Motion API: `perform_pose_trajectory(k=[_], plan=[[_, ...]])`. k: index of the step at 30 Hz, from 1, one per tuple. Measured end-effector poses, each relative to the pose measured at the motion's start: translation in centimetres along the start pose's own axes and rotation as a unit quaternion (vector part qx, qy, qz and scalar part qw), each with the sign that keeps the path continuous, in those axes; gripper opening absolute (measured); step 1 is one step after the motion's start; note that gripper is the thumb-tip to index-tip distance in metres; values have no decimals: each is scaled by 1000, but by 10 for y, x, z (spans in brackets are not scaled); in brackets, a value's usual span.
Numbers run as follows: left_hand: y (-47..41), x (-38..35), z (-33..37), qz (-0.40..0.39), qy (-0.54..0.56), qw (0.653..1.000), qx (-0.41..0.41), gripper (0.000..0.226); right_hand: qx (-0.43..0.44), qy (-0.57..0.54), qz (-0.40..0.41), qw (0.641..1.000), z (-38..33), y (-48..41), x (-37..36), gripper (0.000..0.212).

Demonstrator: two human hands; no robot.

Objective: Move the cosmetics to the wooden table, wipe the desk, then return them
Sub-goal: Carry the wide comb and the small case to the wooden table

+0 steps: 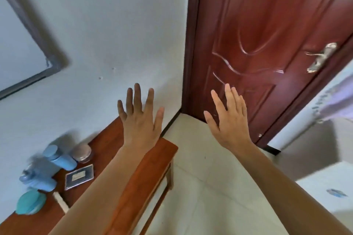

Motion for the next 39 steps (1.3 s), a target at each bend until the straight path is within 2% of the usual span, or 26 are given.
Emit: perform_pose_trajectory(k=[5,11,17,26,34,39], plan=[[-34,-13,161,14,43,992,-115,62,-90,44,57,993,143,43,70,60],[-25,-52,381,12,112,967,-227,59,-192,95,107,971,339,138,152,63],[1,-80,575,-28,130,926,-354,60,-291,131,92,943,480,229,210,69],[-17,-146,753,-60,152,876,-453,62,-406,163,54,898,647,267,221,80],[-76,-233,916,-92,179,844,-498,61,-476,201,-25,856,809,238,220,81],[-115,-265,1019,-144,199,820,-518,64,-521,187,-15,833,899,223,249,77]])
Point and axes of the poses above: each hand's wrist, its own y-axis away from the middle knuckle, its own x-axis out of the back of the hand, z = x × y, the point moved 3 cm from there along -y, towards the middle knuckle, and after that the axes turned 11 degrees about -x, right-handed, at the moved point
